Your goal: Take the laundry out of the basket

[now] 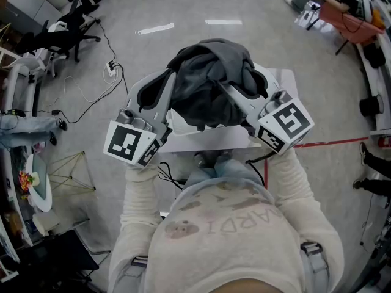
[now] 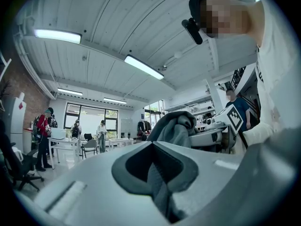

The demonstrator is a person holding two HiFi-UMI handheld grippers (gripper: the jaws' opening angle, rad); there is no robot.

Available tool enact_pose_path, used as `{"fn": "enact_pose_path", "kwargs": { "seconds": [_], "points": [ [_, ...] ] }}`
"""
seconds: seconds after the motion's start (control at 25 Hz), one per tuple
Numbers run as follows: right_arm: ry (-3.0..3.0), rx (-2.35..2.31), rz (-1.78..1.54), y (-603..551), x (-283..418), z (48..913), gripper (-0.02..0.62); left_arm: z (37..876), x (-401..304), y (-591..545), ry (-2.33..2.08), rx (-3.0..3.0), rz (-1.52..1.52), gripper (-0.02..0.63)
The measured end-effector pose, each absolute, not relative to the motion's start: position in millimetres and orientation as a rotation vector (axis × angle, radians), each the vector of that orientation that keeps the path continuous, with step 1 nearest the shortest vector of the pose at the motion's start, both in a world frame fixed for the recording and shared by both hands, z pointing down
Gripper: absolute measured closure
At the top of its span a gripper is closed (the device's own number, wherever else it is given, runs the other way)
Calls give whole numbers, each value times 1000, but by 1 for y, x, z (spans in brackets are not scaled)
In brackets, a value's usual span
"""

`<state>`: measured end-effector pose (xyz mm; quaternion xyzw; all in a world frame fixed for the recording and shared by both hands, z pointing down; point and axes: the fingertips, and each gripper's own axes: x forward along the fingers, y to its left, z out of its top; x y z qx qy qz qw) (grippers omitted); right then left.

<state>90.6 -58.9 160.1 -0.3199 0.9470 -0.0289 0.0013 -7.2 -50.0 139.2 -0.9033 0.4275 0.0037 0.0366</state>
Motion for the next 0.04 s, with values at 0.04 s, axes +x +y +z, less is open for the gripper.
{"fn": "enact_pose_path", "kwargs": {
  "seconds": [0.04],
  "points": [
    [2971, -1004, -89, -58, 97, 159, 399, 139, -1, -49, 1314, -2772, 9, 606]
  ]
}}
